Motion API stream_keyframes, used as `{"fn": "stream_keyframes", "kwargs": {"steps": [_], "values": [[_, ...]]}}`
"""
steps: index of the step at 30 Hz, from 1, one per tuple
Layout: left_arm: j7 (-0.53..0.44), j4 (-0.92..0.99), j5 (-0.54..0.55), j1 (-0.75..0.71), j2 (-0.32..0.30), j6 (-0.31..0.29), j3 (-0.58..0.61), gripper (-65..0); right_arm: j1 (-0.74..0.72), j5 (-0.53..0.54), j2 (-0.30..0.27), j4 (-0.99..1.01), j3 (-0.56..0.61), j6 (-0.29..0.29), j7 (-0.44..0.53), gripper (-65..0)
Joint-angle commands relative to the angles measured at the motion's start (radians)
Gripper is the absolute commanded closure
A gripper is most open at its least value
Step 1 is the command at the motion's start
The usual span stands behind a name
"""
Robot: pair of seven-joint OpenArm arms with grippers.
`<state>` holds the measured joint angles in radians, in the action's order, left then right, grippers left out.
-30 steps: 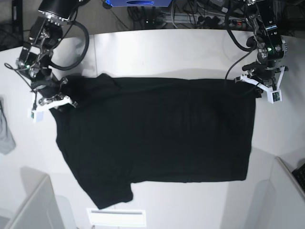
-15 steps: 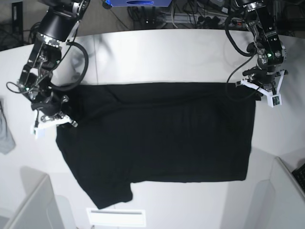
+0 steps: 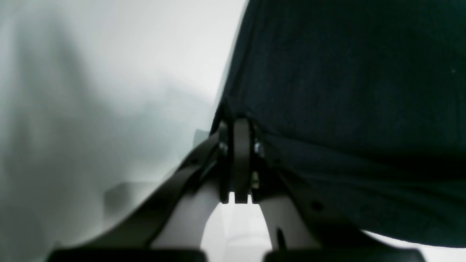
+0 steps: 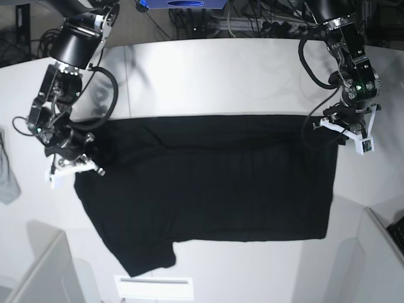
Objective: Fold the T-shirt properly
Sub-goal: 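Lift the shoulders and drag the shirt toward the robot with both grippers, then release and regrasp the shirt's shoulder edge with both grippers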
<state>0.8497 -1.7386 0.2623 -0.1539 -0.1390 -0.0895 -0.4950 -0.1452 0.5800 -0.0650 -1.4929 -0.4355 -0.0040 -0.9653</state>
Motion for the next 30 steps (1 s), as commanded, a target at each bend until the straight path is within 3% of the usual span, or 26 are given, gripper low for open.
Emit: {"fn": "stream_keyframes", "kwargs": {"steps": [1, 24, 25, 28, 30], "values": [[-0.020, -0.002, -0.001, 0.012, -0.012, 0.003, -0.004, 0.0, -0.031, 0.016, -0.011, -0.012, -0.003, 0.005, 0.021, 0.0], [-0.020, 0.041, -0.001, 0.081, -0.014, 0.003, -0.014, 0.0, -0.057, 0.018, -0.003, -0.007, -0.006, 0.000, 0.015, 0.0], [-0.020, 0.039, -0.001, 0.083, -0.014, 0.003, -0.015, 0.0, -0.052, 0.018, -0.003, -0.010, -0.006, 0.000, 0.016, -5.0], [-0.023, 0.038, 0.004, 0.084, -0.014, 0.003, -0.015, -18.1, -0.037, 0.024, -0.003, -0.015, -0.012, 0.000, 0.021, -21.2], [-0.027, 0.038, 0.007, 0.090, -0.014, 0.000, -0.015, -31.9, -0.034, 0.024, -0.002, -0.016, -0.013, 0.000, 0.022, -26.3]]}}
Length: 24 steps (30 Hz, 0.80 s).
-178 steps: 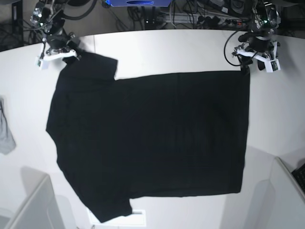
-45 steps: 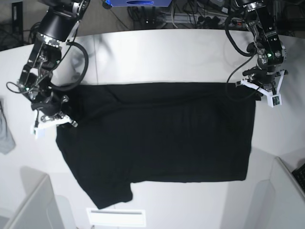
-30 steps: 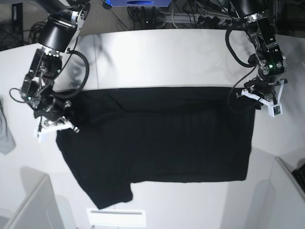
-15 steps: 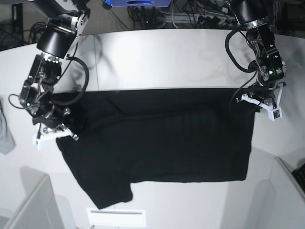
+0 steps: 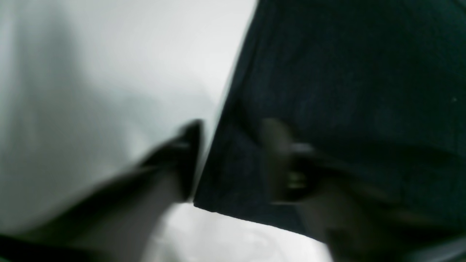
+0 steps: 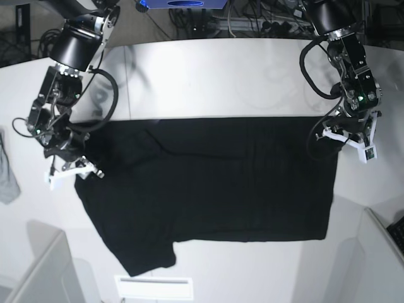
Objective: Fold the T-shirt properly
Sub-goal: 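Release and regrasp the shirt's shoulder edge with both grippers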
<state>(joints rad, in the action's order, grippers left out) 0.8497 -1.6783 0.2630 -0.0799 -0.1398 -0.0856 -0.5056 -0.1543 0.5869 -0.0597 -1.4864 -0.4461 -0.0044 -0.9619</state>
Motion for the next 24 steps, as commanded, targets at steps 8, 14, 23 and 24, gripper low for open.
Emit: {"fn": "stream_keyframes", "kwargs": {"steps": [8, 14, 23, 24], "values": [[-0.022, -0.096, 0.008, 0.068, -0.005, -0.010, -0.103, -65.0, 0.147, 0.012, 0.048, -0.277, -0.050, -0.047, 0.140, -25.5], [-0.023, -0.187, 0.180, -0.093, 0.032, -0.136, -0.296, -65.0, 0.307, 0.025, 0.169, -0.468, -0.119, -0.268, 0.143, -33.6], [-0.028, -0.098, 0.355, -0.242, 0.038, -0.191, -0.394, -65.0, 0.365, 0.161, 0.172, -0.319, -0.130, -0.268, 0.226, -45.2], [-0.028, -0.082, 0.355, -0.240, 0.038, -0.191, -0.394, -65.0, 0.364, 0.161, 0.172, -0.291, -0.130, -0.268, 0.246, -45.2]]}}
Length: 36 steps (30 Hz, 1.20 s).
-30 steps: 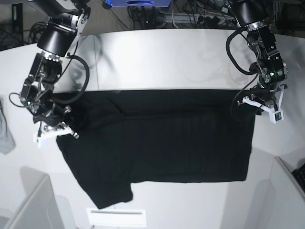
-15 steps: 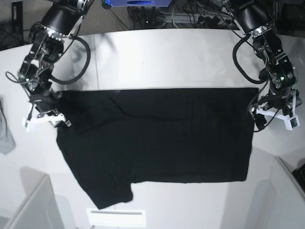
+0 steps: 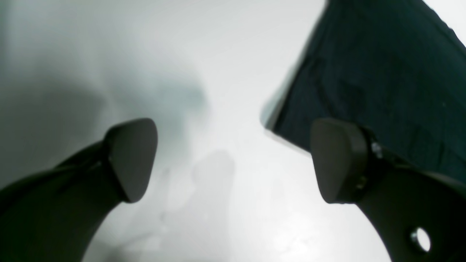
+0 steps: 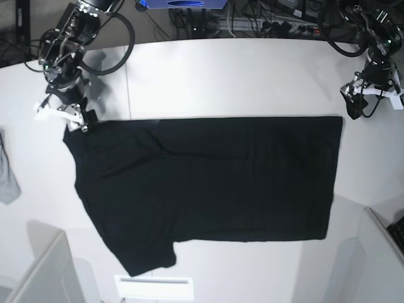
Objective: Fold the T-shirt properly
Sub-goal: 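Release and regrasp the shirt's shoulder edge with both grippers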
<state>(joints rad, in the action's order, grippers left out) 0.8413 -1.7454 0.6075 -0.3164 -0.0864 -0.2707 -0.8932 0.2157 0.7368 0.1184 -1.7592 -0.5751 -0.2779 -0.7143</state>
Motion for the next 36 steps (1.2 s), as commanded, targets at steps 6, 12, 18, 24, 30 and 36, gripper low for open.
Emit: {"fn": "stream_keyframes", "kwargs": {"steps": [6, 12, 18, 24, 30, 36], "values": [[-0.020, 0.040, 0.010, 0.024, -0.016, -0.006, -0.005, -65.0, -0.028, 0.010, -0.042, 0.106, 0.005, 0.006, 0.080, -45.2], [-0.020, 0.120, 0.010, 0.069, -0.022, -0.006, 0.042, -65.0, -0.071, 0.010, -0.070, 0.181, 0.004, 0.006, 0.086, -45.2], [-0.020, 0.164, 0.010, 0.110, -0.019, -0.006, 0.098, -65.0, -0.091, 0.010, -0.073, 0.204, -0.001, 0.006, 0.086, -45.2], [-0.015, 0.238, 0.010, 0.171, -0.017, -0.006, 0.101, -65.0, -0.091, 0.010, -0.073, 0.204, -0.001, 0.006, 0.086, -45.2], [-0.018, 0.307, 0.010, 0.211, -0.022, -0.006, 0.168, -65.0, -0.108, 0.008, -0.075, 0.209, -0.001, 0.006, 0.086, -45.2], [-0.020, 0.361, 0.010, 0.245, -0.017, -0.003, 0.179, -65.0, -0.131, 0.008, -0.075, 0.261, -0.001, 0.007, 0.126, -44.0]]}}
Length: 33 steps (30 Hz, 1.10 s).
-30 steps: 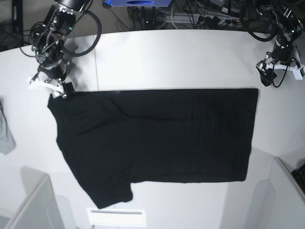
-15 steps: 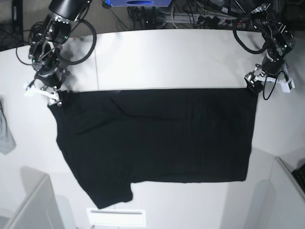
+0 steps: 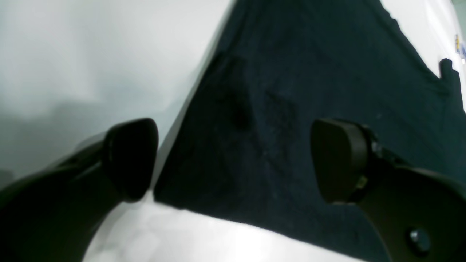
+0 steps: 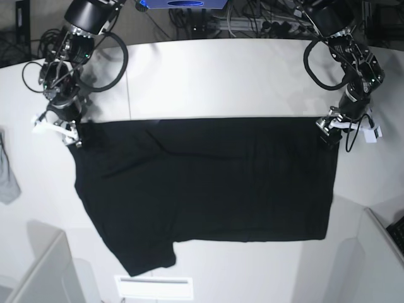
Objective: Fold the T-shirt properly
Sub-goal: 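Release and regrasp the shirt's shoulder edge with both grippers, then pull the shirt further toward the robot with both grippers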
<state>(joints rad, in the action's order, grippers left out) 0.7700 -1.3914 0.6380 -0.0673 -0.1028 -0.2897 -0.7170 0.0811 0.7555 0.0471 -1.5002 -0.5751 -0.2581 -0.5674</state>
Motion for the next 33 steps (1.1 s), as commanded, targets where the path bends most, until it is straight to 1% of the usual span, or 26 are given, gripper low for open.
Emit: {"fn": "stream_keyframes", "kwargs": {"steps": [1, 2, 3, 4, 5, 6, 9, 10, 11, 13, 14, 15, 17, 18, 20, 23, 26, 31, 33], "values": [[0.052, 0.011, -0.020, 0.005, -0.001, 0.016, 0.004, -65.0, 0.006, -0.011, -0.003, 0.016, 0.004, -0.011, 0.002, -42.0], [0.052, 0.019, -0.020, 0.008, -0.001, 0.016, 0.006, -65.0, 0.006, -0.011, -0.003, 0.026, 0.005, -0.010, 0.020, -39.6], [0.052, 0.028, -0.020, 0.013, -0.001, 0.016, 0.006, -62.5, 0.006, -0.011, -0.003, 0.037, 0.005, -0.010, 0.033, -37.8], [0.052, 0.039, -0.020, 0.016, -0.001, 0.016, 0.006, -58.6, 0.006, -0.011, -0.003, 0.045, 0.005, -0.010, 0.037, -36.5], [0.052, 0.047, -0.020, 0.017, -0.001, 0.016, 0.006, -54.5, 0.006, -0.011, -0.006, 0.051, 0.005, -0.010, 0.040, -36.0], [0.052, 0.054, -0.020, 0.017, -0.001, 0.016, 0.006, -49.0, 0.006, -0.011, -0.017, 0.059, 0.007, -0.008, 0.042, -35.7], [0.052, 0.073, -0.022, 0.031, -0.001, 0.016, 0.006, -33.4, -0.001, -0.011, -0.026, 0.091, 0.007, -0.008, 0.045, -35.4], [0.052, 0.083, -0.022, 0.034, -0.001, 0.016, 0.006, -28.1, -0.001, -0.011, -0.029, 0.095, 0.007, -0.008, 0.051, -34.4], [0.052, 0.091, -0.022, 0.037, -0.001, 0.016, 0.006, -23.2, -0.001, -0.011, -0.029, 0.099, 0.007, -0.008, 0.065, -31.7], [0.053, 0.105, -0.022, 0.037, -0.004, 0.016, 0.006, -10.7, -0.001, -0.011, -0.029, 0.102, 0.007, -0.007, 0.093, -21.9], [0.055, 0.106, -0.022, 0.037, -0.005, 0.016, 0.006, -4.1, 0.001, -0.009, -0.031, 0.102, 0.007, 0.001, 0.099, -16.7], [0.056, 0.106, -0.022, 0.037, -0.005, 0.016, 0.006, 0.0, 0.001, -0.006, -0.031, 0.102, 0.004, 0.026, 0.099, -12.2], [0.056, 0.105, -0.022, 0.034, -0.007, 0.016, 0.006, 0.0, 0.004, -0.003, -0.031, 0.102, -0.001, 0.099, 0.099, -2.1], [0.056, 0.102, -0.022, 0.031, -0.007, 0.016, 0.006, 0.0, 0.004, -0.003, -0.031, 0.102, -0.001, 0.121, 0.099, 0.0], [0.056, 0.100, -0.022, 0.025, -0.007, 0.016, 0.006, 0.0, 0.007, -0.003, -0.031, 0.095, -0.001, 0.128, 0.099, 0.0], [0.058, 0.100, -0.022, 0.019, -0.008, 0.016, 0.006, 0.0, 0.018, -0.003, -0.025, 0.083, -0.001, 0.116, 0.097, 0.0], [0.058, 0.091, -0.022, -0.006, -0.012, 0.016, 0.006, 0.0, 0.036, -0.003, -0.023, 0.048, -0.001, 0.116, 0.097, 0.0], [0.058, 0.024, -0.022, -0.062, -0.022, 0.016, 0.006, 0.0, 0.078, -0.003, -0.023, -0.010, -0.001, 0.116, 0.097, 0.0], [0.058, -0.003, -0.022, -0.081, -0.022, 0.016, 0.006, 0.0, 0.098, -0.003, -0.023, -0.027, -0.001, 0.105, 0.097, 0.0]]}}
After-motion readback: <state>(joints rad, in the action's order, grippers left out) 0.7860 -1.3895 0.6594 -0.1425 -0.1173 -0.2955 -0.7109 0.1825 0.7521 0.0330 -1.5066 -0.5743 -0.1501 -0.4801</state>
